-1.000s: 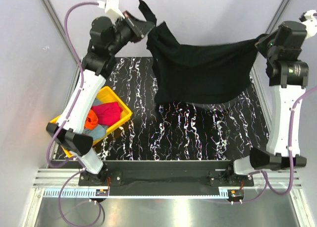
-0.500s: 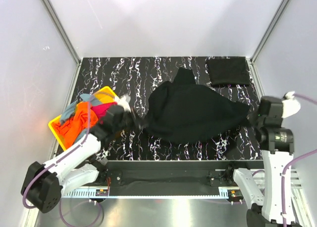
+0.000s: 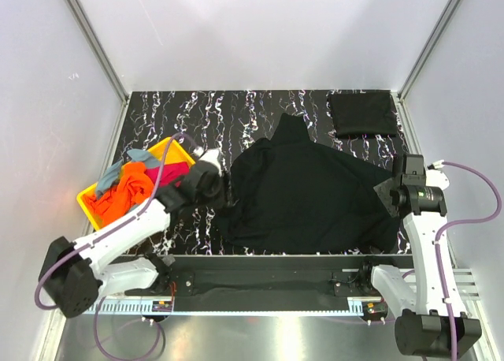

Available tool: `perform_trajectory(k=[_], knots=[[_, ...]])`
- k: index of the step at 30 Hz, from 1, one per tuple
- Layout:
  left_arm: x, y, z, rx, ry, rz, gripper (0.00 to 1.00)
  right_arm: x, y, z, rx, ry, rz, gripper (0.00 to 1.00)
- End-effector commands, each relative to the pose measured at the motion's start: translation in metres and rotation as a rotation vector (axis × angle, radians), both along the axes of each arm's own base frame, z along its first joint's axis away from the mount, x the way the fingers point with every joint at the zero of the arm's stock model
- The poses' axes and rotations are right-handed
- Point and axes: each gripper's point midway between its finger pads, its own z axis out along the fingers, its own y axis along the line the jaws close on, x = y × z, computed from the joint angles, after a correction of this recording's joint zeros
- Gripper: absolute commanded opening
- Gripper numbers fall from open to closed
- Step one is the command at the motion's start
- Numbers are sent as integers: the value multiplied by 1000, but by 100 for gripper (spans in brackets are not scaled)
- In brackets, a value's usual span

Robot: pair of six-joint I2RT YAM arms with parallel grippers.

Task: Fold and stack the t-shirts
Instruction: Flatten the tshirt out

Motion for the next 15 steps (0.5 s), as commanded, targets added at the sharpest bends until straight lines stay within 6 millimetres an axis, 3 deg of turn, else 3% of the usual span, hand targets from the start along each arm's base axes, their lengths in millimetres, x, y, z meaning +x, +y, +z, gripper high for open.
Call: perform_trajectory(k=[1, 3, 4, 5, 9, 15], knots=[[21, 0, 26, 157, -107, -60, 56, 18, 1, 26, 14, -99, -8, 52], [23, -12, 17, 187, -79, -119, 56, 18, 5, 20, 37, -86, 0, 53], [26, -23, 21, 176, -79, -156, 56, 18, 11, 17, 66, -82, 11, 52], [27, -27, 5, 228, -46, -198, 56, 18, 13, 13, 88, -80, 4, 52], [31, -48, -19, 270, 24, -275, 55, 18, 25, -7, 153, -53, 23, 52], [32, -49, -46, 357, 64, -263, 59, 18, 29, -20, 169, -51, 35, 52]])
